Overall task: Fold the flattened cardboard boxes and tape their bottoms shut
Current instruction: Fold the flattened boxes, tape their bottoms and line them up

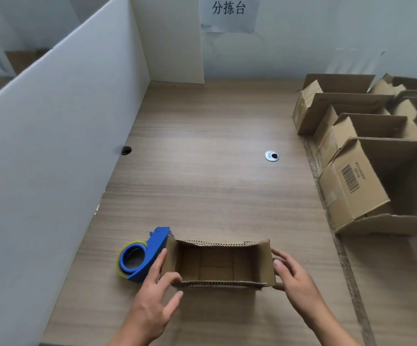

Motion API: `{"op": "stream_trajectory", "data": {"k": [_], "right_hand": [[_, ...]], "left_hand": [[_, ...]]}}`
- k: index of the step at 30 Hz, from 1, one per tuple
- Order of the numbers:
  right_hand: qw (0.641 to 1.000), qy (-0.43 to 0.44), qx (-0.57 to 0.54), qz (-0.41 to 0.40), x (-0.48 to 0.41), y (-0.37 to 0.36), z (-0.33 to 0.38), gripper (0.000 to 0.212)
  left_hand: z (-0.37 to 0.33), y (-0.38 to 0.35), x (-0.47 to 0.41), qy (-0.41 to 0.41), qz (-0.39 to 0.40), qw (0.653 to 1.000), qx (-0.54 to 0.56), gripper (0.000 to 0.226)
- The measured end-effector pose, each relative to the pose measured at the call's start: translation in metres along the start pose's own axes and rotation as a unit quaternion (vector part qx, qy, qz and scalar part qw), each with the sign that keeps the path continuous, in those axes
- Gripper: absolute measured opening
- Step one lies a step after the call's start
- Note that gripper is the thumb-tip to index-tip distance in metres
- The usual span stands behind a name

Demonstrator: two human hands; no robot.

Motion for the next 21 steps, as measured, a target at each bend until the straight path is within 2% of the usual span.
{"op": "stream_trajectory", "data": {"k": [3, 5, 10, 12, 17, 19, 21], "right_hand": [[0.999, -0.033, 0.007, -0.004, 0.008, 0.002, -0.009, 0.034], [0.998, -0.051, -0.018, -0.010, 0.010, 0.004, -0.010, 0.035], [0.996, -0.032, -0.002, 0.087, 0.016, -0.008, -0.002, 0.032], [0.994, -0.029, 0.011, 0.104, 0.016, -0.009, -0.004, 0.043], [0.980, -0.004, 0.082, 0.181, 0.019, -0.026, -0.023, 0.066], [0.982, 0.000, 0.091, 0.168, 0.017, -0.032, -0.028, 0.069], [0.986, 0.026, 0.102, 0.132, 0.014, -0.036, -0.022, 0.061]], "left_hand": [[-0.003, 0.000, 0.000, 0.008, -0.002, 0.999, 0.038, 0.018], [-0.002, 0.001, -0.002, 0.033, -0.014, 0.996, 0.080, 0.018], [0.008, 0.014, -0.008, 0.105, -0.067, 0.982, 0.139, 0.068], [0.013, 0.013, -0.010, 0.133, -0.058, 0.977, 0.156, 0.087], [0.023, -0.006, -0.013, 0.188, 0.032, 0.972, 0.136, 0.093], [0.028, -0.011, -0.013, 0.214, 0.039, 0.964, 0.153, 0.099], [0.022, -0.011, -0.013, 0.228, 0.034, 0.957, 0.177, 0.098]]}}
Point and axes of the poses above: each hand's wrist, its own x-axis away from the middle knuckle, its own y-axis out of the back of the hand, z = x × y, the point moved 8 cm from there along -x, towards the middle knuckle, and after that the axes turned 14 degrees about y, right-handed, at the moved point
